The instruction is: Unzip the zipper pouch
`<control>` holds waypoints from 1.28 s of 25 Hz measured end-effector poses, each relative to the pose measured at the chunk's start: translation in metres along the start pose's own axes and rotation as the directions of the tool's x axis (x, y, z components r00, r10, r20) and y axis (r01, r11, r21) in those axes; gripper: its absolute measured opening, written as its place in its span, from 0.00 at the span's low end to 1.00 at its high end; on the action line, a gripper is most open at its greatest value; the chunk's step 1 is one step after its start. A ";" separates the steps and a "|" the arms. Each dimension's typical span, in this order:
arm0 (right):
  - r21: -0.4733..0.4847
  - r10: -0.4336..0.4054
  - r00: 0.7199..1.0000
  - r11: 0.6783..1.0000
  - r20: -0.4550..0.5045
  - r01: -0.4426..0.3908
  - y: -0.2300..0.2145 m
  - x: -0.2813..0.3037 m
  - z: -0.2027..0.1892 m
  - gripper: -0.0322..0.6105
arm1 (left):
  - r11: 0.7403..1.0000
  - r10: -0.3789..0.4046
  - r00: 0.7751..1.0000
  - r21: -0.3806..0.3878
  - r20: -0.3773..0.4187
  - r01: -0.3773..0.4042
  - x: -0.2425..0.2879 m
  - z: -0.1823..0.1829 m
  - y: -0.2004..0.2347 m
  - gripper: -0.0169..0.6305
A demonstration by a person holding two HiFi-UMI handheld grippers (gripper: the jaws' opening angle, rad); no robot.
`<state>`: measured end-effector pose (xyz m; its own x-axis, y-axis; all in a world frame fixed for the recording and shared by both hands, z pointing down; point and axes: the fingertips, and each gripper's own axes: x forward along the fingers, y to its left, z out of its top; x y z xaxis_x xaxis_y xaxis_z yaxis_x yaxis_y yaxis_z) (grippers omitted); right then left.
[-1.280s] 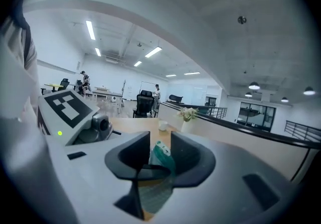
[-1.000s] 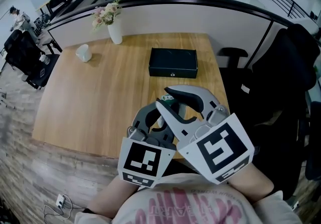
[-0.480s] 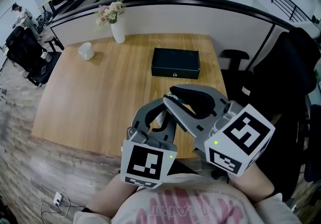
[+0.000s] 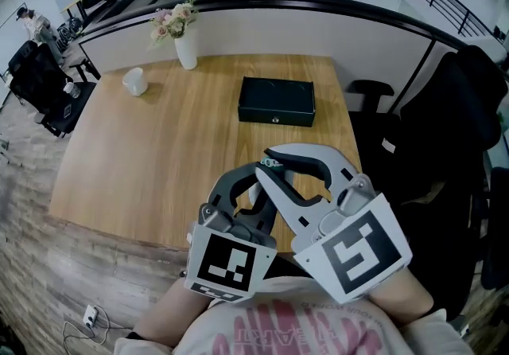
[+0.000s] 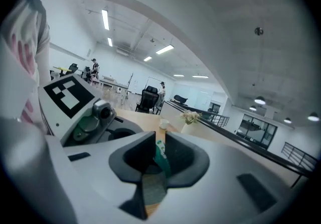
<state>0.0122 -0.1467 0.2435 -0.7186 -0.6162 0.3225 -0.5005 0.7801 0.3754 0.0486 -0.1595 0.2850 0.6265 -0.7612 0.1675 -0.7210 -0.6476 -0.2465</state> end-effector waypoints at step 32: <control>0.584 0.077 0.926 0.756 0.369 -0.296 -0.040 -0.027 0.018 0.05 | 0.983 -0.036 0.986 -0.171 0.160 0.064 -0.012 0.029 0.009 0.05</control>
<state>0.0433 -0.1592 0.2042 -0.8822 -0.4708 0.0064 -0.4479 0.8351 -0.3194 0.0434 -0.1555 0.2529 0.6913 -0.7222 0.0213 -0.7197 -0.6909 -0.0684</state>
